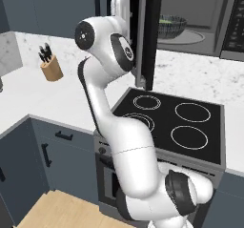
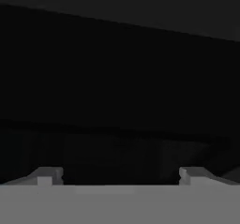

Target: Pick the corn from the sink and place it in the bowl. Then pick the bowl and place it in the microwave. Then close the microwave door and press the start button.

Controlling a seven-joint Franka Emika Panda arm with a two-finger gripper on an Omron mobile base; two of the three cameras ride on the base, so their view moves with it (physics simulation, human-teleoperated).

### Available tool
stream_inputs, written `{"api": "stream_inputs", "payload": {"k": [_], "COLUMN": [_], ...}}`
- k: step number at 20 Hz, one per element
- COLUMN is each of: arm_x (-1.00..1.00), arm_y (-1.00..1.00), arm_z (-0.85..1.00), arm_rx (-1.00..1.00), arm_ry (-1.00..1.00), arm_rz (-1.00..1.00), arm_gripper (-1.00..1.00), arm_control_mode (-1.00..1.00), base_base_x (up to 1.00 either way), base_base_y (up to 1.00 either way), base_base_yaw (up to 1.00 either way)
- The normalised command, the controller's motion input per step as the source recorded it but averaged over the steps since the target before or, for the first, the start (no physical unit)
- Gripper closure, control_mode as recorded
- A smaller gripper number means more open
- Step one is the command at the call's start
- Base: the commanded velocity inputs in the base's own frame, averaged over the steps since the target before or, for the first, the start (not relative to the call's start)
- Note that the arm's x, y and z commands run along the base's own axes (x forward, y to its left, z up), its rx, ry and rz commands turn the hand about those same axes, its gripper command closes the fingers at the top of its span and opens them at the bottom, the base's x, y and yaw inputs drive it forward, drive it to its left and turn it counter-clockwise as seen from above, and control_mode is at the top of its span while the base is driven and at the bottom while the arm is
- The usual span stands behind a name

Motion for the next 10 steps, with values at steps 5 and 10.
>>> {"api": "stream_inputs", "payload": {"k": [5, 10], "arm_x": [-0.24, -0.02], "arm_y": [-1.0, -1.0], "arm_z": [0.23, 0.1], "arm_rx": [0.21, 0.17], "arm_ry": [-0.32, -0.28], "arm_rz": [-0.05, -0.08], "arm_gripper": [-1.0, -1.0], "arm_control_mode": [-1.0, -1.0], "base_base_x": [0.0, 0.0], "base_base_y": [0.0, 0.0], "base_base_yaw": [0.0, 0.0]}}
